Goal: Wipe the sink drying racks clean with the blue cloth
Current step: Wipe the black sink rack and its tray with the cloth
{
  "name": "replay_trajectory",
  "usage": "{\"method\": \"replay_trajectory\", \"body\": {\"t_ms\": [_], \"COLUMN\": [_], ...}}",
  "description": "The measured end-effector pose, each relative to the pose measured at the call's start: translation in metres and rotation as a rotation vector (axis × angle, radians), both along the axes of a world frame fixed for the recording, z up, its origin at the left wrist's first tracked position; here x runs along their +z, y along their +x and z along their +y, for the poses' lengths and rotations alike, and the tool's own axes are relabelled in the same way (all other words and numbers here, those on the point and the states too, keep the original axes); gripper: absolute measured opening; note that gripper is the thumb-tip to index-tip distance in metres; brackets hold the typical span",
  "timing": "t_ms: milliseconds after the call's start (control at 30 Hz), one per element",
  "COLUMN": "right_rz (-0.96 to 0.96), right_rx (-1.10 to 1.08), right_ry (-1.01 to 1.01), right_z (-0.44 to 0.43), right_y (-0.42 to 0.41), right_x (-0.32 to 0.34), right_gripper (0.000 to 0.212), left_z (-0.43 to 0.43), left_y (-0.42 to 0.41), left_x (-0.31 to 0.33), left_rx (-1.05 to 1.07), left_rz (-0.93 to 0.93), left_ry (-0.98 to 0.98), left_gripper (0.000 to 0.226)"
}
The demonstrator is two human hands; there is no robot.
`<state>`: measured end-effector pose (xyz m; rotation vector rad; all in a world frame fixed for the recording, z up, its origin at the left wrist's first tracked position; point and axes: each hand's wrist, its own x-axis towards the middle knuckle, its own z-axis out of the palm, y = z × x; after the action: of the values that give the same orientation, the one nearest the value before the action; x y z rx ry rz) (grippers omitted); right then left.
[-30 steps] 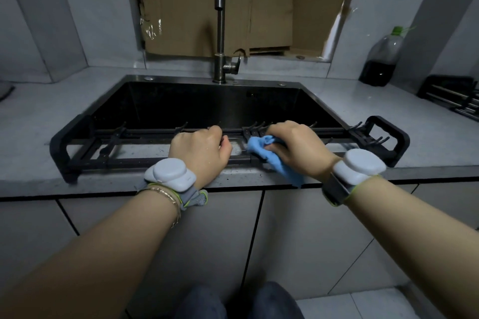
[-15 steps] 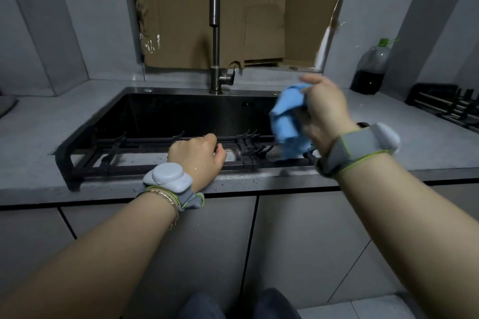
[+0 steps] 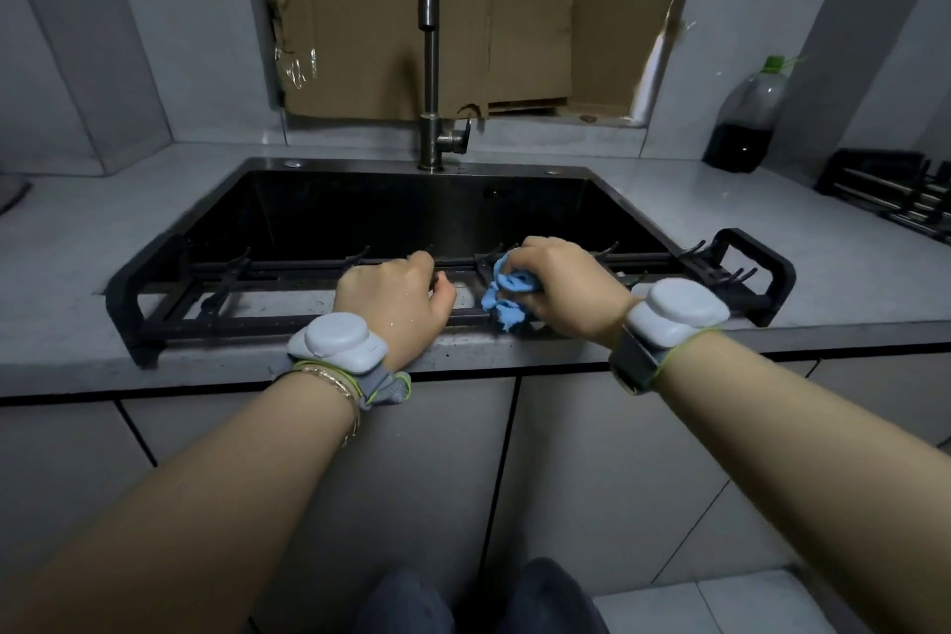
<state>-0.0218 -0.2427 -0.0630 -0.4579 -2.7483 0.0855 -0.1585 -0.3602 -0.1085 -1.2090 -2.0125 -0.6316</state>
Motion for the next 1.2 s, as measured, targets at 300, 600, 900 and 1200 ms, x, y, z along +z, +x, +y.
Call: {"method": "replay_trajectory", "body": {"t_ms": [300,600,900,1200], "right_rz": [0.381,0.075,-0.175,-0.185], "right_rx": [-0.132,-0.122,-0.067,-0.082], "right_ry": [-0.538,-0.177,-0.151,-0.082], "right_z": [0.025,0.033,0.031,0.04], "right_y": [0.025,-0.018,-0.06,-0.044], "right_x": [0.034,0.041,0.025,0.028], "right_gripper": [0.007,0.032,0.027,0.021], "left_z": [-0.005,0.009,0.01,0.008], "left_y": [0.005,0.003,-0.006,-0.001], "left_x": [0.01,0.036,0.041,0.04], "left_rx": [-0.009,0.038,0.014,0.057], "left_rz": [-0.072,-0.136,-0.156,-0.139], "left_ry": [-0.094,-0.434,-0.741,-0.733], "left_gripper": [0.024,0.07,0.075,0.079]}}
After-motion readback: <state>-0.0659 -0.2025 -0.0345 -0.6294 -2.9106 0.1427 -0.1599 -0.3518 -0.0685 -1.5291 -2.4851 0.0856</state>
